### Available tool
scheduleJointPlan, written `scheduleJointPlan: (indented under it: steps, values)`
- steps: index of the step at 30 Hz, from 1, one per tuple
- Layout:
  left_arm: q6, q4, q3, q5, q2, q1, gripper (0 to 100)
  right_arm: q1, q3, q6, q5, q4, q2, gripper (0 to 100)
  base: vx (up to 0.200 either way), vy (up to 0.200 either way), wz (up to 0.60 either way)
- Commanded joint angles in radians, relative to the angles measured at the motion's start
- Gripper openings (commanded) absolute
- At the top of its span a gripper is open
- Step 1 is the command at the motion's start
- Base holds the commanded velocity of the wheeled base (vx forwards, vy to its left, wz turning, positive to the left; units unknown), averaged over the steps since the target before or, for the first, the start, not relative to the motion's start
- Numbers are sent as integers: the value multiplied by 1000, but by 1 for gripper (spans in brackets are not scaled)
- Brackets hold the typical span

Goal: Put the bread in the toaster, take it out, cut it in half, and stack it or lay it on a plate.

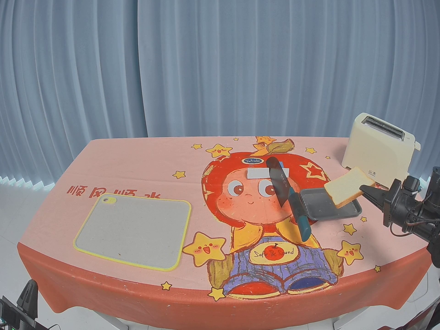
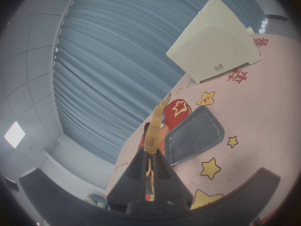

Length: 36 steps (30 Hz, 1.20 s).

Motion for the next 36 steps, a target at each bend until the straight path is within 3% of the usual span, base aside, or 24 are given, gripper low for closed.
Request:
scheduleJointPlan:
  steps: [1,9,13,31,36]
  values:
    - [0,0,18,0,-6,0,0,3,14,-11,1,-1,-13,0,0,0,0]
    - [0,0,18,0,-6,0,0,41,9,-14,-4,-1,-8,0,0,0,0]
    - [0,0,18,0,-6,0,0,47,5,-38,-4,-1,-8,0,0,0,0]
    - [0,0,18,0,-6,0,0,55,35,-264,-11,-1,-19,0,0,0,0]
    - [0,0,18,0,-6,0,0,57,49,-345,-39,-3,-20,0,0,0,0]
